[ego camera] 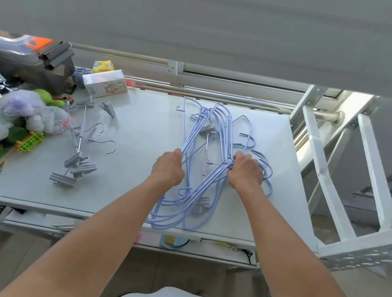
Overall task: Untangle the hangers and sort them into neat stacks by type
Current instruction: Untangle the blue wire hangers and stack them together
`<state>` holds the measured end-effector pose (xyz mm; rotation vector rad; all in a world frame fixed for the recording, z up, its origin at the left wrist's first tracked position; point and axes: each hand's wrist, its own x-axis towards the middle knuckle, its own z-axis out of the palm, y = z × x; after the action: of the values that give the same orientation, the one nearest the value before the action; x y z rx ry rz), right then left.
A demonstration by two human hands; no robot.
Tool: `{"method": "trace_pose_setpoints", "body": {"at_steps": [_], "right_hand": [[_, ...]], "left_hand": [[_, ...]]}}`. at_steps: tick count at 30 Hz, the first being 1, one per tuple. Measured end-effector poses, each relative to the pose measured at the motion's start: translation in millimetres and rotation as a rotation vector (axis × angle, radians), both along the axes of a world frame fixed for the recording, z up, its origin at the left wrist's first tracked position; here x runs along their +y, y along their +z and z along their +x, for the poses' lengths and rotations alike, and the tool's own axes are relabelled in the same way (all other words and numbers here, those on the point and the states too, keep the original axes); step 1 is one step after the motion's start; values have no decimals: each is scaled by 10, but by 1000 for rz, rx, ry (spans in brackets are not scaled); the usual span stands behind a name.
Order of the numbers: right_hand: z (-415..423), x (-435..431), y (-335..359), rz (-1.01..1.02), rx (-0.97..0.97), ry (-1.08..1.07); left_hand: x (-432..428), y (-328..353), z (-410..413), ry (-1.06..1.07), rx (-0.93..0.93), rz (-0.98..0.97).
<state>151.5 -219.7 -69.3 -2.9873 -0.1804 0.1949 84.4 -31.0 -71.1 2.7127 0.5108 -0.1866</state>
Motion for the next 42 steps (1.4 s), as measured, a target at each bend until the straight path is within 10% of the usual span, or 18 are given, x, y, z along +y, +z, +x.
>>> {"method": "trace_pose_setpoints", "body": {"at_steps": [19,42], "right_hand": [[41,-26,-89,58,-200,-26],[78,-189,-17,7,-111,-98]], "left_hand": [[49,46,17,198,83,-318],[-230,130,-42,108,44,-137]]}}
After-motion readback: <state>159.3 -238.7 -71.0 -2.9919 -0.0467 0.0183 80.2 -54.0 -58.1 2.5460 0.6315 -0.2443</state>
